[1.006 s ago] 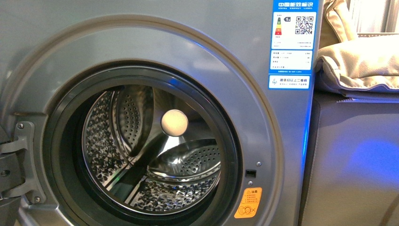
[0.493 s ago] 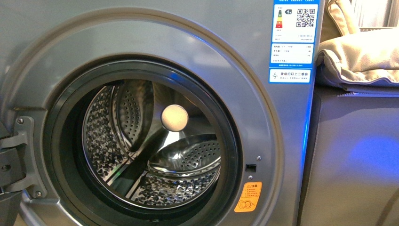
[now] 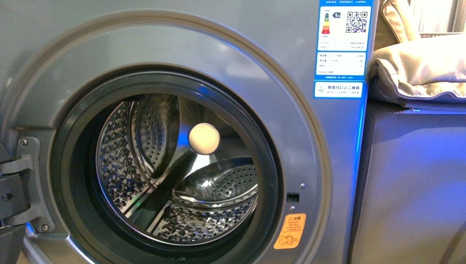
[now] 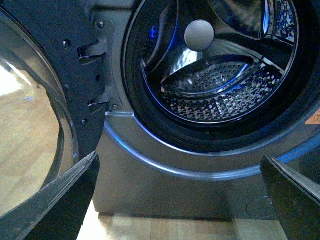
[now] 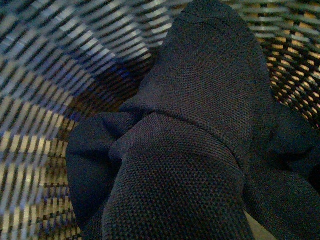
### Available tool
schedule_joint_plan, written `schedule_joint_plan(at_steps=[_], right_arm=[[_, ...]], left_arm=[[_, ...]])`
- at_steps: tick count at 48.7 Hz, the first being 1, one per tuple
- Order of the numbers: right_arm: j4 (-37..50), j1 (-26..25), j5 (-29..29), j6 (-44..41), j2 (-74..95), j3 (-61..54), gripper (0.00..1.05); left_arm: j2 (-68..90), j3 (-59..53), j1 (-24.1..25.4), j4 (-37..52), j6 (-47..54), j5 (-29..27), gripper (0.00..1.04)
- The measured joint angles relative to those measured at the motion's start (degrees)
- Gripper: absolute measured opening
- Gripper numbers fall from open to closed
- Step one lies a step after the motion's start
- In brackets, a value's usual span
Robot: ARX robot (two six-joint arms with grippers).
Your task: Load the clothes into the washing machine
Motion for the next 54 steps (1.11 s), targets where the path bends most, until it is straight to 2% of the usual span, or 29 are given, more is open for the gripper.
schedule_joint_plan(at_steps=[23, 35, 44, 54], right_arm=[[-3.39, 1.88, -11.10, 4.39, -33.20, -10.64, 0.12], [-7.30, 2.97, -14.95, 5.44, -47.87, -11.63, 0.12], [-11.30, 3.63, -16.22, 7.63, -55.67, -6.45, 0.11], [-18.12, 7.21, -14.64, 10.95, -58.69, 10.49, 0.11]], left_arm=[[-0.02, 0.00, 0.00, 0.00, 0.00, 0.02, 0.98], [0.00, 0.00, 0.00, 0.00, 0.00, 0.02, 0.98], [0.00, 0.00, 0.00, 0.00, 0.00, 0.02, 0.98], [0.00, 0.00, 0.00, 0.00, 0.00, 0.02, 0.98]])
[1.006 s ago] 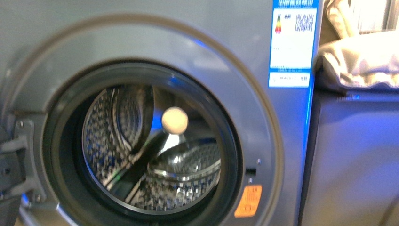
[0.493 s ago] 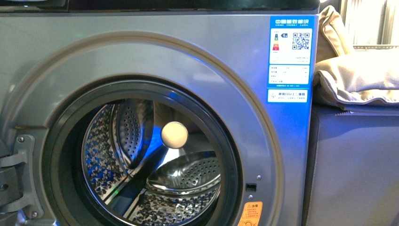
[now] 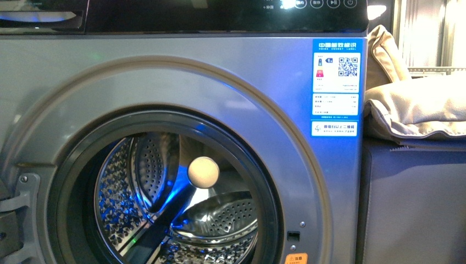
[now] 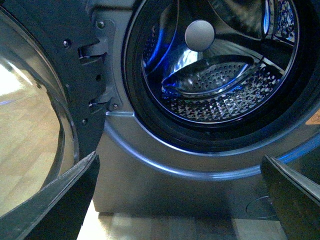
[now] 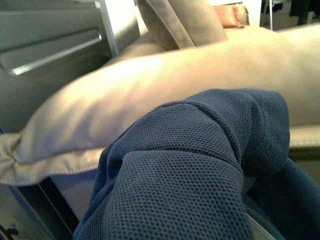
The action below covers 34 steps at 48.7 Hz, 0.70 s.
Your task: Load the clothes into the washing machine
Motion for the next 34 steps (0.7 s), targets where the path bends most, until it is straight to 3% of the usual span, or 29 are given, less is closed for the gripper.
schedule_joint_plan(at_steps=[11, 19, 25, 34], right_arm=[[-9.38, 5.60, 2.32, 3.48, 1.25, 17.86, 0.11], [-18.08, 12.94, 5.84, 4.02, 3.02, 32.11, 0.11], [-26.75, 22.62, 10.84, 1.25, 4.50, 42.58, 0.11], [-33.77, 38.10, 18.36, -3.72, 6.05, 48.87, 0.11]], left_arm=[[0.00, 0.00, 0.00, 0.00, 0.00, 0.00, 0.98], [0.00, 0.00, 0.00, 0.00, 0.00, 0.00, 0.98], [-0.02, 0.00, 0.00, 0.00, 0.00, 0.00, 0.98], [-0.02, 0.00, 0.00, 0.00, 0.00, -0.02, 0.98]])
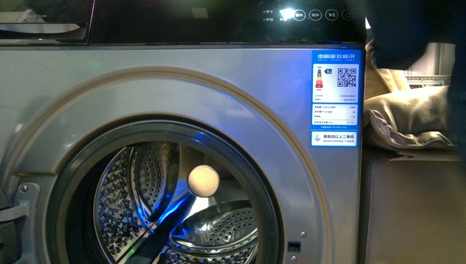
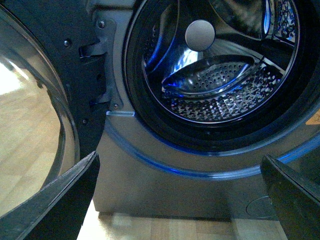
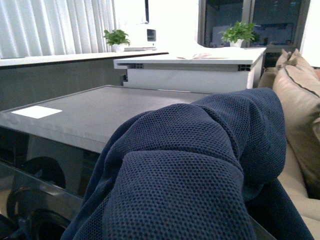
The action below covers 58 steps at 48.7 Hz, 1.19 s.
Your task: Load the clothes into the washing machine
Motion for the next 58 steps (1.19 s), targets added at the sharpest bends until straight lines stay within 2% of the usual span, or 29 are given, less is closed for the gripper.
schedule_joint_plan(at_steps=[3, 7, 22, 58], right_arm=[[-0.70, 4.79, 2.62, -1.27, 0.66, 1.25, 0.11], [-1.55, 8.57, 4.48, -2.32, 1.16, 2.34, 0.11], [0.39, 17.53, 7.72, -5.07, 0.74, 0.68, 0.11], [0.63, 18.10, 7.78, -5.18, 0.46, 0.09, 0.11]], left_arm=[[0.00, 0.00, 0.00, 0.00, 0.00, 0.00, 0.98], [0.02, 0.00, 0.00, 0.00, 0.00, 0.02, 0.98], [0.02, 0.00, 0.00, 0.00, 0.00, 0.00, 0.98], [0.02, 0.00, 0.00, 0.00, 0.00, 0.02, 0.98]])
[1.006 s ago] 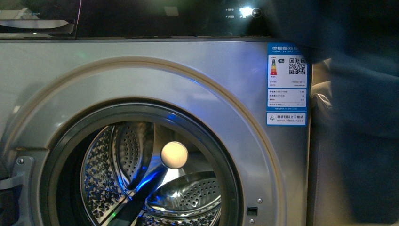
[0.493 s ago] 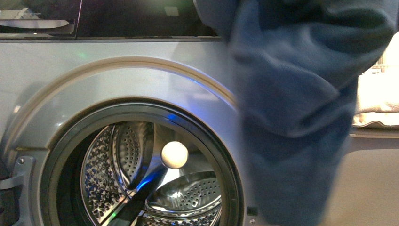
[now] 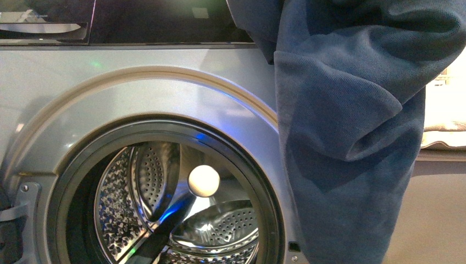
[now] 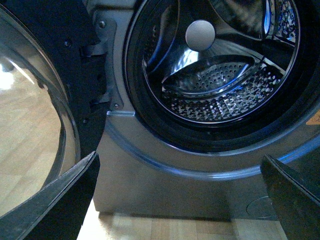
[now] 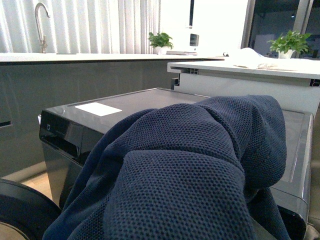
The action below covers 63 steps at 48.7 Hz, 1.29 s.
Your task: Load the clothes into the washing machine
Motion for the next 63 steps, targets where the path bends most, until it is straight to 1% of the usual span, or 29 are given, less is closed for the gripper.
schedule_joint_plan(at_steps=[11, 12, 14, 16, 18, 21, 27, 32, 34, 37, 40, 44, 50, 54, 63], right_arm=[[0.00, 0.00, 0.00, -0.02, 0.00, 0.00, 0.11], [0.00, 0.00, 0.00, -0.04, 0.00, 0.00, 0.11], [0.00, 0.00, 0.04, -0.11, 0.00, 0.00, 0.11], [0.00, 0.00, 0.07, -0.13, 0.00, 0.00, 0.11], [0.00, 0.00, 0.00, -0.15, 0.00, 0.00, 0.11], [0.00, 0.00, 0.02, -0.15, 0.00, 0.00, 0.11], [0.02, 0.00, 0.15, -0.15, 0.00, 0.00, 0.11], [0.02, 0.00, 0.15, -0.15, 0.00, 0.00, 0.11], [0.02, 0.00, 0.15, -0.15, 0.00, 0.00, 0.11], [0.02, 0.00, 0.15, -0.15, 0.00, 0.00, 0.11], [0.02, 0.00, 0.15, -0.15, 0.00, 0.00, 0.11], [0.02, 0.00, 0.17, -0.15, 0.00, 0.00, 0.11], [0.02, 0.00, 0.15, -0.15, 0.00, 0.00, 0.11], [0.02, 0.00, 0.15, -0.15, 0.00, 0.00, 0.11], [0.02, 0.00, 0.15, -0.15, -0.02, 0.00, 0.11]], left_arm=[[0.00, 0.00, 0.00, 0.00, 0.00, 0.02, 0.98], [0.50, 0.02, 1.11, 0.22, -0.72, 2.62, 0.98], [3.37, 0.37, 4.66, 2.99, -2.29, 11.45, 0.98], [7.80, 1.66, 8.20, 6.73, -3.17, 17.73, 0.98], [10.75, 3.13, 9.86, 9.35, -3.52, 20.50, 0.98], [14.53, 5.84, 11.06, 12.50, -3.91, 23.04, 0.98], [22.36, 12.76, 10.67, 17.68, -3.39, 25.77, 0.98], [29.20, 20.04, 8.26, 21.03, -2.89, 27.17, 0.98], [32.30, 24.04, 6.16, 22.03, -1.99, 27.80, 0.98], [36.28, 29.29, 2.62, 23.10, 0.02, 30.51, 0.98], [39.98, 33.88, -0.20, 23.74, 0.50, 32.02, 0.98], [43.69, 38.40, -2.91, 24.81, 0.52, 32.11, 0.98], [49.92, 46.23, -8.35, 24.35, 1.75, 31.71, 0.98], [53.44, 50.56, -12.02, 22.29, 2.67, 32.06, 0.98], [59.54, 56.78, -16.87, 20.06, 1.95, 35.30, 0.98]])
